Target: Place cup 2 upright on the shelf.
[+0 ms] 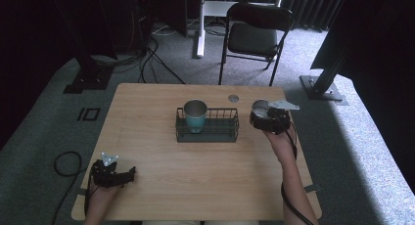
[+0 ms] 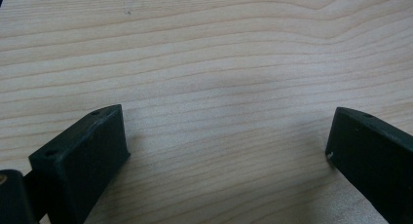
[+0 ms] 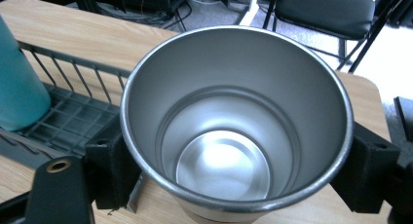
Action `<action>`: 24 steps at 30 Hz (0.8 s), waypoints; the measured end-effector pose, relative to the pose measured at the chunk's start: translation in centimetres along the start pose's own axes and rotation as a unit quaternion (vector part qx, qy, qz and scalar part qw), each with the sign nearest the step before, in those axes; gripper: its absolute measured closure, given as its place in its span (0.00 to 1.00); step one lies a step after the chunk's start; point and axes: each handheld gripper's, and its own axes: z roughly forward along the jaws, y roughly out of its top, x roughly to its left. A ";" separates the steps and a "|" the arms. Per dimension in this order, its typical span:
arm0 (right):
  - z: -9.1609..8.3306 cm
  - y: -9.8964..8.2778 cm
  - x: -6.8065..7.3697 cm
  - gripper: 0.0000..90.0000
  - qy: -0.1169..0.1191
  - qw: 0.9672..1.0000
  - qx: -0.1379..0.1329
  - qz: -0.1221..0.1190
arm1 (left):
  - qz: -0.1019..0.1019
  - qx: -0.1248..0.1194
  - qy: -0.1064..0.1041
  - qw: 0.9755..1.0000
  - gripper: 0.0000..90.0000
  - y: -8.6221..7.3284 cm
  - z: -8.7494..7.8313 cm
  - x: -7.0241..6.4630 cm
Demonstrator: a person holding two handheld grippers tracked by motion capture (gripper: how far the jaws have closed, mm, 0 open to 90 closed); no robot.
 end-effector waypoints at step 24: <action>0.0 3.7 4.0 0.20 0.040 0.998 -0.025 -0.034 | 0.000 0.000 0.000 1.000 0.02 0.0 0.0 0.0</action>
